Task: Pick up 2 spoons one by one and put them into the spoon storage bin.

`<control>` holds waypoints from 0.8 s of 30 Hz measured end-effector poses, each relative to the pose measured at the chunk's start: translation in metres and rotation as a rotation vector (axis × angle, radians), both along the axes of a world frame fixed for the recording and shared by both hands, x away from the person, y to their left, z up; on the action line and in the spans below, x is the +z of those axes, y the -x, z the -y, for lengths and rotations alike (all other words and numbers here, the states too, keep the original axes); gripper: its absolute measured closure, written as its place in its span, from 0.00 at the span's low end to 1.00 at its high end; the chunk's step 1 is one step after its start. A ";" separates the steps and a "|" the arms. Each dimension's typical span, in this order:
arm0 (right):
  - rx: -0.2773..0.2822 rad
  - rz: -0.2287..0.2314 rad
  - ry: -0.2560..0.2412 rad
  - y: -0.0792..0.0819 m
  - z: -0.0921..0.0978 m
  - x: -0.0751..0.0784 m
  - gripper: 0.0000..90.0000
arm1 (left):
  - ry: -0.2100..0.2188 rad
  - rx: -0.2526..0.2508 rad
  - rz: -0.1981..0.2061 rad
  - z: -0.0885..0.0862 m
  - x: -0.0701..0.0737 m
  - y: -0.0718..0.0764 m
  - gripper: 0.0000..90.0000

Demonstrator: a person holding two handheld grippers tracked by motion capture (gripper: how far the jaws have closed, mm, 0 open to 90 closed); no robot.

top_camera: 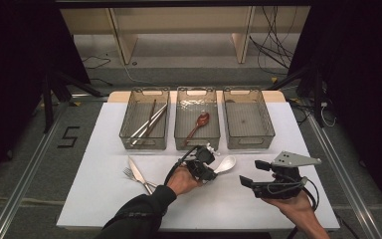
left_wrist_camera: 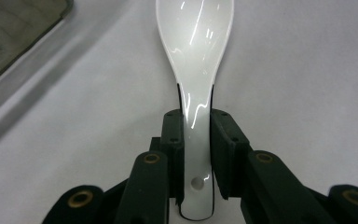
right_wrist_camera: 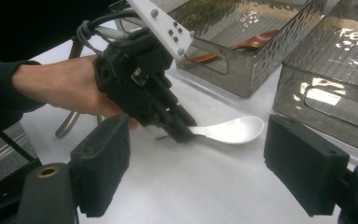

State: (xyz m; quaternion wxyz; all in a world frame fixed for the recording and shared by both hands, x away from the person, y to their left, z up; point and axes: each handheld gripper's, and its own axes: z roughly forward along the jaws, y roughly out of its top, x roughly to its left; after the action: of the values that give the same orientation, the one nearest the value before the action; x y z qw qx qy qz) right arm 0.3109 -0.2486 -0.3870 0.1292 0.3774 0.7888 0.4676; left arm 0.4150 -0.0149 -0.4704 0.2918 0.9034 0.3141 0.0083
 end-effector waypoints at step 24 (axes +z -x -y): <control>0.004 -0.002 0.000 0.000 0.000 0.000 0.26 | 0.166 0.084 0.114 -0.042 0.075 -0.019 0.84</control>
State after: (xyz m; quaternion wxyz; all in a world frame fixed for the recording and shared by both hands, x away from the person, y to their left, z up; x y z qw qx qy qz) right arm 0.3112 -0.2482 -0.3872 0.1274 0.3764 0.7896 0.4677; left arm 0.4339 0.0270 -0.3956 0.3823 0.8603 0.3341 0.0459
